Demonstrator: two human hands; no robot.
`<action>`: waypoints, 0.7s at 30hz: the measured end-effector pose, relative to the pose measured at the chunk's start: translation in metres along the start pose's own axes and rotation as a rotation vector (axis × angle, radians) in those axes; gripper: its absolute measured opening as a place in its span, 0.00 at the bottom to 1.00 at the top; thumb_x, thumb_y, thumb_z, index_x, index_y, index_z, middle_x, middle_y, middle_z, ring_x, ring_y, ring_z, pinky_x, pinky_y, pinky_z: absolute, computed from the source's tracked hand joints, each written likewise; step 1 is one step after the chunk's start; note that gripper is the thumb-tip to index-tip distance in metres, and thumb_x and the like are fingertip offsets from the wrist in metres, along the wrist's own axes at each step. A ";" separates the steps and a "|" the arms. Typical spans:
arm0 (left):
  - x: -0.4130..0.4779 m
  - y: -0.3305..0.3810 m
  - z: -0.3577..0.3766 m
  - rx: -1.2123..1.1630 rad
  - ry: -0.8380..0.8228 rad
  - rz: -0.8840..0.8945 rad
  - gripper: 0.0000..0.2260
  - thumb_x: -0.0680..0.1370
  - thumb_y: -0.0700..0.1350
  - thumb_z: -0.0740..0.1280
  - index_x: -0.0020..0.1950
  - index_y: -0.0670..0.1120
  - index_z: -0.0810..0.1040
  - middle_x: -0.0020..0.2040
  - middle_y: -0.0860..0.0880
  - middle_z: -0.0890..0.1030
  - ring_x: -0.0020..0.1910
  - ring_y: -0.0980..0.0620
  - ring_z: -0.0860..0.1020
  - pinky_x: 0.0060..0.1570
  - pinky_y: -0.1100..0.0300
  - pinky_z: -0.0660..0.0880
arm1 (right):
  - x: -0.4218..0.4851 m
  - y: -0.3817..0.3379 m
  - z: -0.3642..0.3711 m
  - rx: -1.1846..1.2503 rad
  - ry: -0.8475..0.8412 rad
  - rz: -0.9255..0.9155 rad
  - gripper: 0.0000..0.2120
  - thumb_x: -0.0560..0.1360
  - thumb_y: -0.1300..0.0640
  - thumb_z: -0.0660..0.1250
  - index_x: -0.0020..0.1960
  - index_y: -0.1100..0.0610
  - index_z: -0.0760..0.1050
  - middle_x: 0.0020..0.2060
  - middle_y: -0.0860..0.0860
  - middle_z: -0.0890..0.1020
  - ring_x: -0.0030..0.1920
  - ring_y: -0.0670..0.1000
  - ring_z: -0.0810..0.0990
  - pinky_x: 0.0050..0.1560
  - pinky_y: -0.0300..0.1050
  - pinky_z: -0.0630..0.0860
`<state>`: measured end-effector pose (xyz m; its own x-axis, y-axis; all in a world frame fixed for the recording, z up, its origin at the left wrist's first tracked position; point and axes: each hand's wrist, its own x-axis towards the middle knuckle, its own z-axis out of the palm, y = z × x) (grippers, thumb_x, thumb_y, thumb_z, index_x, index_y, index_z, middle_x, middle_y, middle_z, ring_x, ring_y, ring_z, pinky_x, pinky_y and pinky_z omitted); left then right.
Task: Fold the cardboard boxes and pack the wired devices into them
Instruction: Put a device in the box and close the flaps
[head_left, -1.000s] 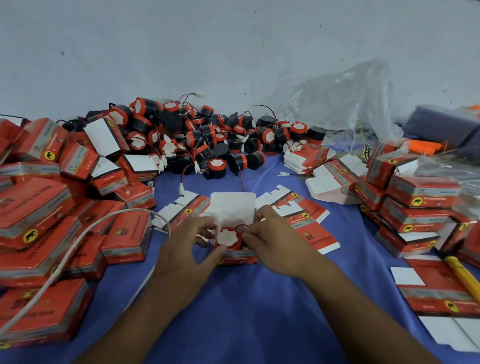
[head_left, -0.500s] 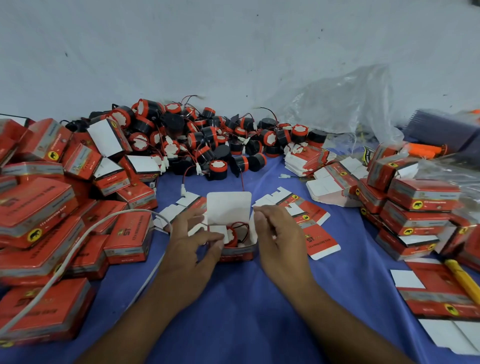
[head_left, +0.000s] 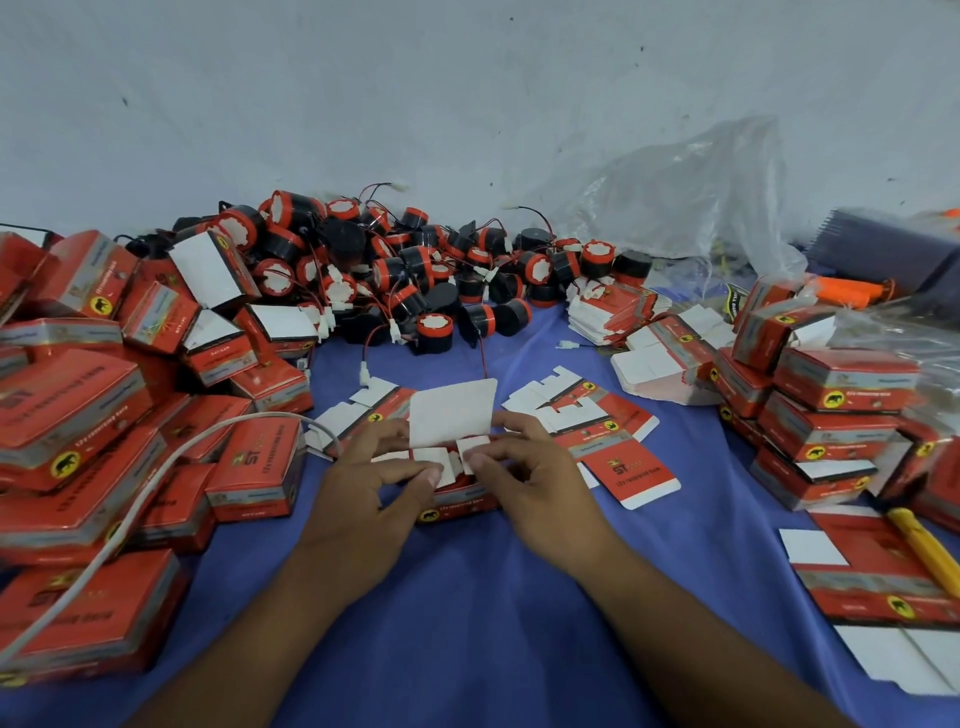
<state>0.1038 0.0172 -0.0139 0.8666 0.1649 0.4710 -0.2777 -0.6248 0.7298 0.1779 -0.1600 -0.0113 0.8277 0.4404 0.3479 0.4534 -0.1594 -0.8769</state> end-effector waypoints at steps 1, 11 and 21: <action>0.000 0.000 0.000 -0.013 0.007 0.004 0.07 0.77 0.43 0.71 0.50 0.54 0.85 0.60 0.62 0.74 0.61 0.66 0.72 0.58 0.73 0.68 | 0.001 0.001 0.000 0.011 0.025 0.024 0.06 0.78 0.63 0.70 0.50 0.52 0.81 0.60 0.44 0.77 0.57 0.39 0.78 0.50 0.31 0.74; 0.003 -0.002 -0.006 -0.017 -0.061 0.037 0.15 0.77 0.36 0.71 0.59 0.52 0.82 0.60 0.55 0.78 0.63 0.61 0.73 0.64 0.64 0.71 | 0.003 0.002 -0.016 -0.180 -0.173 -0.117 0.15 0.78 0.58 0.71 0.65 0.54 0.80 0.66 0.48 0.77 0.66 0.42 0.75 0.66 0.39 0.72; 0.000 0.000 -0.009 -0.088 -0.124 -0.005 0.15 0.76 0.47 0.70 0.60 0.63 0.77 0.64 0.63 0.76 0.65 0.69 0.70 0.59 0.78 0.65 | 0.004 0.001 -0.021 -0.175 -0.163 -0.145 0.15 0.77 0.56 0.73 0.63 0.56 0.81 0.57 0.48 0.79 0.60 0.47 0.79 0.63 0.48 0.76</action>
<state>0.1005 0.0239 -0.0094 0.9110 0.0690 0.4067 -0.3040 -0.5540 0.7750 0.1885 -0.1764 -0.0036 0.6922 0.6040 0.3950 0.6253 -0.2286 -0.7462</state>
